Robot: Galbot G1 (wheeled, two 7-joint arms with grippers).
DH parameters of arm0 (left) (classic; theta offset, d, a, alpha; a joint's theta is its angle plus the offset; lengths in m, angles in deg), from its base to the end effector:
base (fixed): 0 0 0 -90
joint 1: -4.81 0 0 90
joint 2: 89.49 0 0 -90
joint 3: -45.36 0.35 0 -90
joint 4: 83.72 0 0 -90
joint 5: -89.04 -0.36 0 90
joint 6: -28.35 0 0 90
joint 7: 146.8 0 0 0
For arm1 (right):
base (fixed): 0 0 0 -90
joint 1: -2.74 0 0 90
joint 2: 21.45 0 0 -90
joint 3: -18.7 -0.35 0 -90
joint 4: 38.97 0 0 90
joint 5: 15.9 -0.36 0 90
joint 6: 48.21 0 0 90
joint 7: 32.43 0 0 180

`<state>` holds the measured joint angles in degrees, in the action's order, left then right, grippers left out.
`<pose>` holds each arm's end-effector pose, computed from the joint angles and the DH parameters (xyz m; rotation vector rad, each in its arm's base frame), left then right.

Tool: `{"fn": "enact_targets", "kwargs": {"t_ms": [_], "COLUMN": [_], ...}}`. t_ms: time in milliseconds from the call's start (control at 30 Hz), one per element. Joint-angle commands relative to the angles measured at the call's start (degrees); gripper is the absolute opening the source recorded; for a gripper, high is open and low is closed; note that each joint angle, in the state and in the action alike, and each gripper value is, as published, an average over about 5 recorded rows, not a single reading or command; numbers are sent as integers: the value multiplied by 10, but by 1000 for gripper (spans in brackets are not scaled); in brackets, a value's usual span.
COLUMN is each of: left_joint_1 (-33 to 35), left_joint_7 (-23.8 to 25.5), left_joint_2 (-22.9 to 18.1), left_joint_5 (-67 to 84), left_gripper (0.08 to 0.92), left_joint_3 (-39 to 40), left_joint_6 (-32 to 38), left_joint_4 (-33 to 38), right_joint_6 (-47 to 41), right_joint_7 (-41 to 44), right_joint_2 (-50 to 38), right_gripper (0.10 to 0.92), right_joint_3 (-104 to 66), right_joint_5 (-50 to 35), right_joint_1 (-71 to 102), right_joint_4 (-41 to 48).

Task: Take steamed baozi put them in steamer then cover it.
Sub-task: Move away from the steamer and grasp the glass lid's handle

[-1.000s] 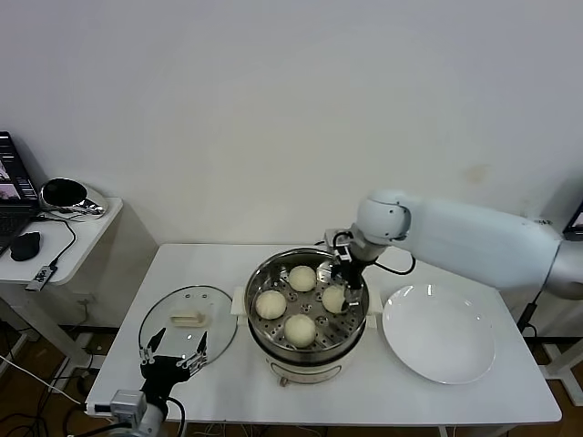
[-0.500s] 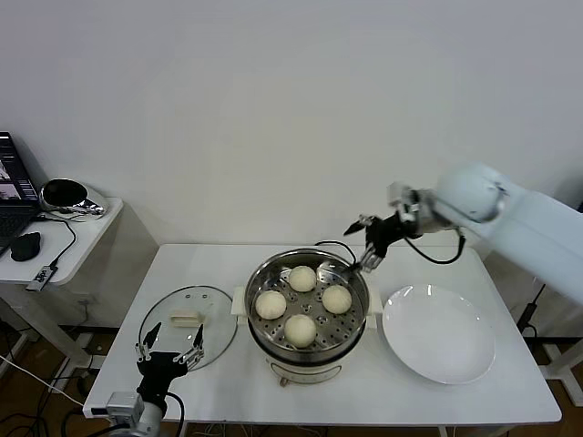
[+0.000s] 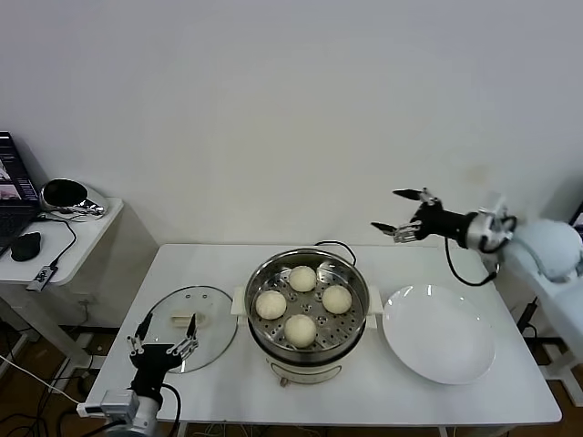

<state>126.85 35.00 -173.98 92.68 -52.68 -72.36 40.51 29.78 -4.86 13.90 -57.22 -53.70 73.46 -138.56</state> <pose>0.1741 0.0556 -0.2774 0.0610 -2.9971 -0.1278 0.4037 -0.1866 -0.1112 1.0404 -2.8947 0.5350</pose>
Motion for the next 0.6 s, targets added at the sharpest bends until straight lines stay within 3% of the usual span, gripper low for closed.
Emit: {"fn": "enact_targets", "kwargs": {"t_ms": [33, 300, 500, 600], "left_joint_1": [-17, -44, -59, -68], "left_joint_7": [-16, -64, -284, -307], "left_joint_2": [11, 46, 162, 196], "left_joint_5": [-72, -480, -671, -691], "left_gripper": [823, 823, 823, 823], "left_joint_3": [-7, 0, 84, 119], "left_joint_6": [47, 154, 119, 122], "left_joint_4": [-28, -132, -253, -302], "right_joint_6": [100, 145, 146, 146], "right_joint_7": [-141, -184, -190, -191], "right_joint_2": [158, 281, 292, 295], "right_gripper": [823, 823, 823, 823], "right_joint_3": [-308, -321, -320, -316], "right_joint_5": [-17, -38, -35, -30], "right_joint_1": [370, 445, 451, 445], "right_joint_4": [-59, -38, -37, -37]}}
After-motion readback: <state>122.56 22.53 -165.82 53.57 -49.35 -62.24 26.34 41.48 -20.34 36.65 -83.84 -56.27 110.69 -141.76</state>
